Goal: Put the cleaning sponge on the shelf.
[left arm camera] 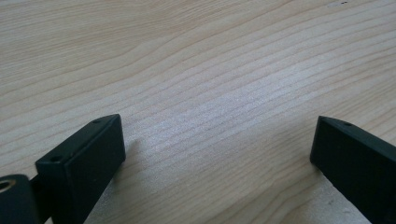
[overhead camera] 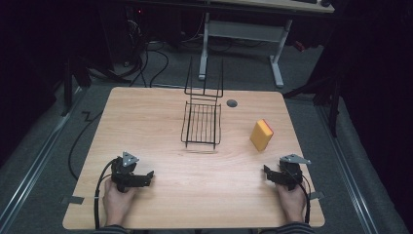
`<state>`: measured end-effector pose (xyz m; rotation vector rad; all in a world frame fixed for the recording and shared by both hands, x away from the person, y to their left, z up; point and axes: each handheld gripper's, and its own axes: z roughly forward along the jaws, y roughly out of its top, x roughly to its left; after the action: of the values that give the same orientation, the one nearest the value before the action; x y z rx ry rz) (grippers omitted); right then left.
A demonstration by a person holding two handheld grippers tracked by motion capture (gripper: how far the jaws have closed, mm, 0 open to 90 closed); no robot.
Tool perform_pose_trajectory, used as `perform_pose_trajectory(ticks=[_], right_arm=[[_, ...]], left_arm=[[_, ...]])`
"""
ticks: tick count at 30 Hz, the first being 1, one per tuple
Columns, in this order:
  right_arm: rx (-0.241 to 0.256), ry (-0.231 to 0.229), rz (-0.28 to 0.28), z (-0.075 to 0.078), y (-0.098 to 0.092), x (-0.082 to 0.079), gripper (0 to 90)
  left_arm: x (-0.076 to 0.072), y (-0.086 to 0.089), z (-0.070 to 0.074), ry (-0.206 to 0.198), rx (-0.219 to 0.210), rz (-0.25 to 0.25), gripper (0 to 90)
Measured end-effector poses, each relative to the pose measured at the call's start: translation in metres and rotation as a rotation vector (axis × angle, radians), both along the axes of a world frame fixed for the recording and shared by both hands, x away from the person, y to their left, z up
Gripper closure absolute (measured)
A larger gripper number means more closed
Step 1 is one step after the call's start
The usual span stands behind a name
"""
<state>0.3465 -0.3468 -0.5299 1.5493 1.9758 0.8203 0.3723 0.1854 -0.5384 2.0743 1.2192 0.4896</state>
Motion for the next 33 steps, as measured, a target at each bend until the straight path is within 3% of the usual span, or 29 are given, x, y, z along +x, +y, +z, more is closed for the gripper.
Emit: perform_pose_trajectory(ticks=[20, 33], right_arm=[[0.001, -0.001, 0.001, 0.0001, 0.0001, 0.0001, 29.2], [-0.004, 0.009, 0.025, 0.0003, 0.0011, -0.0012, 23.6]], left_arm=[[0.0031, 0.0004, 0.0005, -0.008, -0.005, -0.030, 7.3], [0.0006, 0.0015, 0.0009, -0.021, -0.012, -0.007, 14.3]])
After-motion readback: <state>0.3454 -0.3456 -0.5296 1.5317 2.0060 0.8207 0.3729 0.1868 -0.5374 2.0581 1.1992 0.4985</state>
